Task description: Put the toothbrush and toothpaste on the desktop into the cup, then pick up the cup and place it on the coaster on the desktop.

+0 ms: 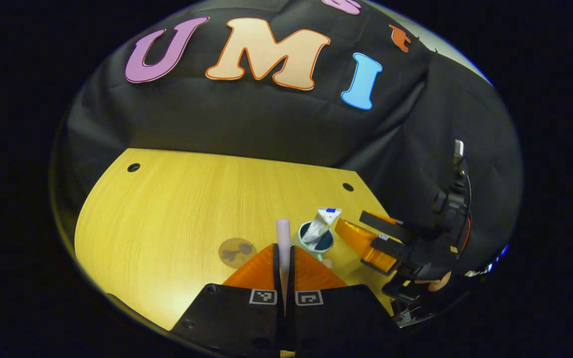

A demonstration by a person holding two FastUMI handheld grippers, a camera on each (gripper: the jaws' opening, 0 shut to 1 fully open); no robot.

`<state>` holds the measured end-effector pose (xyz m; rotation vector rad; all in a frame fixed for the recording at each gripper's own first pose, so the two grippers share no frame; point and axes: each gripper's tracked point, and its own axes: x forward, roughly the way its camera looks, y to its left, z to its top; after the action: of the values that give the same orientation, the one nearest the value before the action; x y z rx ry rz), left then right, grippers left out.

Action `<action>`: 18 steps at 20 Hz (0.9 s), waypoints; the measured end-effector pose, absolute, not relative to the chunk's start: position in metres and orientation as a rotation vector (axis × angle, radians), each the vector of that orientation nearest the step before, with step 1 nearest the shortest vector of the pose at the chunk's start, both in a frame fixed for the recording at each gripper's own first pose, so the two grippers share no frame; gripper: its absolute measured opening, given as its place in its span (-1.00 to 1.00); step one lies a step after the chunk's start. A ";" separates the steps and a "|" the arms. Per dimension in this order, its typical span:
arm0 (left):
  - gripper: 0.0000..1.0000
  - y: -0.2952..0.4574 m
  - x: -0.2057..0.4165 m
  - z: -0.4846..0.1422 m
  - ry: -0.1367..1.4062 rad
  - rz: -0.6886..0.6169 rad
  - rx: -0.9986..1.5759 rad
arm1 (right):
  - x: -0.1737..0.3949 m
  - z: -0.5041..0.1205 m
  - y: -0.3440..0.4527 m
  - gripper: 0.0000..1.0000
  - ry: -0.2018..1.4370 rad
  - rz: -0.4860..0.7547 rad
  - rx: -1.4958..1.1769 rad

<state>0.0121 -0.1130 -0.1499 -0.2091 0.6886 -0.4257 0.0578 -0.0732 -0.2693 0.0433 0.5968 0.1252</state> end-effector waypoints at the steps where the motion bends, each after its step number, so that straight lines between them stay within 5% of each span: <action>1: -1.00 -0.119 0.020 -0.146 0.673 -0.434 -0.221 | 0.052 -0.268 -0.083 0.92 0.602 0.110 0.048; 18: -1.00 -0.205 0.125 -0.118 0.385 -0.422 -0.328 | -0.038 -0.249 -0.184 0.98 0.635 -0.082 0.073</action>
<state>0.1247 -0.2047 -0.1177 -0.3280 0.3853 -0.4223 -0.0383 -0.1838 -0.2487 0.0728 0.6354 -0.0825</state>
